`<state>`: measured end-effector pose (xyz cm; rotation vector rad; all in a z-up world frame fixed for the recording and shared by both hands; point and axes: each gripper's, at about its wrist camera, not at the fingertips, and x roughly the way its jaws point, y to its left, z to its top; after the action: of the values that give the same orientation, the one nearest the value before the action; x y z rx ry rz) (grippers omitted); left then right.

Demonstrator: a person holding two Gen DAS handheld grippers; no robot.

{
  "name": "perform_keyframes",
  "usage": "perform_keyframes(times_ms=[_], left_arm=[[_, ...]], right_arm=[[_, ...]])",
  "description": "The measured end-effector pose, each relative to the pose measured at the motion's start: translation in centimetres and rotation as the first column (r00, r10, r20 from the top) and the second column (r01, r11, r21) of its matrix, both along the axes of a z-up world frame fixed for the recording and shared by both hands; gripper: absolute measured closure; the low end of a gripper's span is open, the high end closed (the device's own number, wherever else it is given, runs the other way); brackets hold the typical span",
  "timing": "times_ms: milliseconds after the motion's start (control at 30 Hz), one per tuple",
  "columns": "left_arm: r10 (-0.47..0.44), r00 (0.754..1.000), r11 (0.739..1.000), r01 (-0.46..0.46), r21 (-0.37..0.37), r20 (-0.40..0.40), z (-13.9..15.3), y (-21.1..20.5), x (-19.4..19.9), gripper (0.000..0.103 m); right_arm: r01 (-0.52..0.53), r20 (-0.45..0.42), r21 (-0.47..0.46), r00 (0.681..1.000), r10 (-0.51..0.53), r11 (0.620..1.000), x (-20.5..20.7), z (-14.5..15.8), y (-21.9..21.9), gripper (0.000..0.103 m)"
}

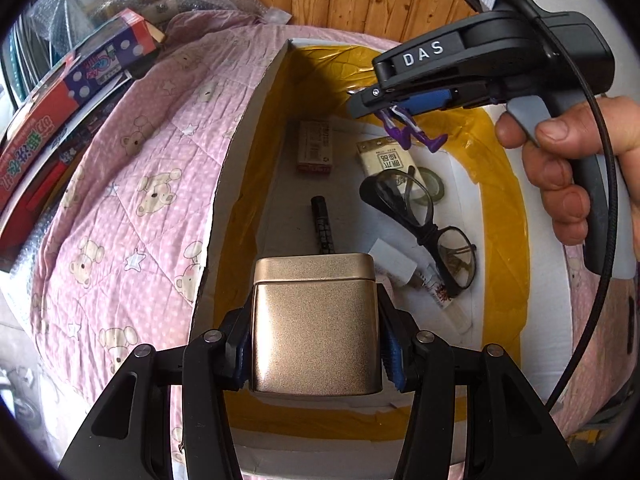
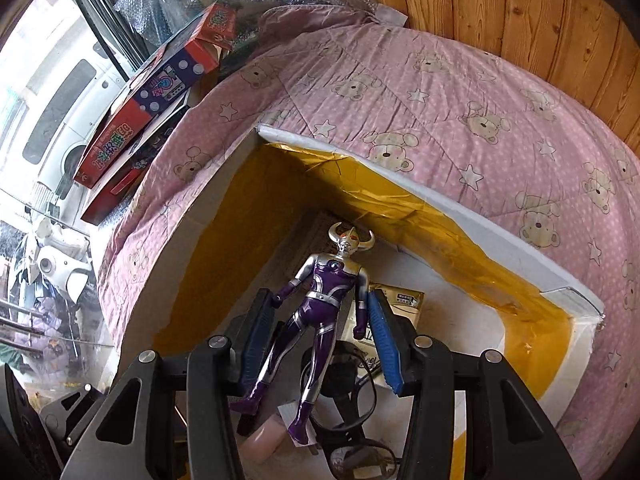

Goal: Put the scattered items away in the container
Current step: 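Open both tools to release the tin and action figure into the box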

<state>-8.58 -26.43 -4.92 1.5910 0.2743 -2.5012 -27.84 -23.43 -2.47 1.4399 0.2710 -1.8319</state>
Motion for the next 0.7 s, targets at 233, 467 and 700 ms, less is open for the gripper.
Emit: perform_keyframes(times_ms=[233,467,700], left_arm=[[0.017,1.000,0.998,-0.017,-0.052,-0.012,0.3,-0.4,0.3,0.049],[0.050,0.998,0.999,-0.049,0.022,-0.041,1.0,-1.1,1.5,0.049],[0.050,0.996,0.999,-0.049,0.011,-0.074,2.8,0.2,3.2,0.049]], right_arm=[[0.025,-0.028,0.017,0.999,-0.025,1.000,-0.4,-0.6,-0.1,0.027],[0.021,-0.003,0.012,1.000,-0.021,1.000,0.2,-0.1,1.2,0.027],[-0.048,-0.042,0.022,0.998,0.049,0.999,2.7,1.8,1.8,0.027]])
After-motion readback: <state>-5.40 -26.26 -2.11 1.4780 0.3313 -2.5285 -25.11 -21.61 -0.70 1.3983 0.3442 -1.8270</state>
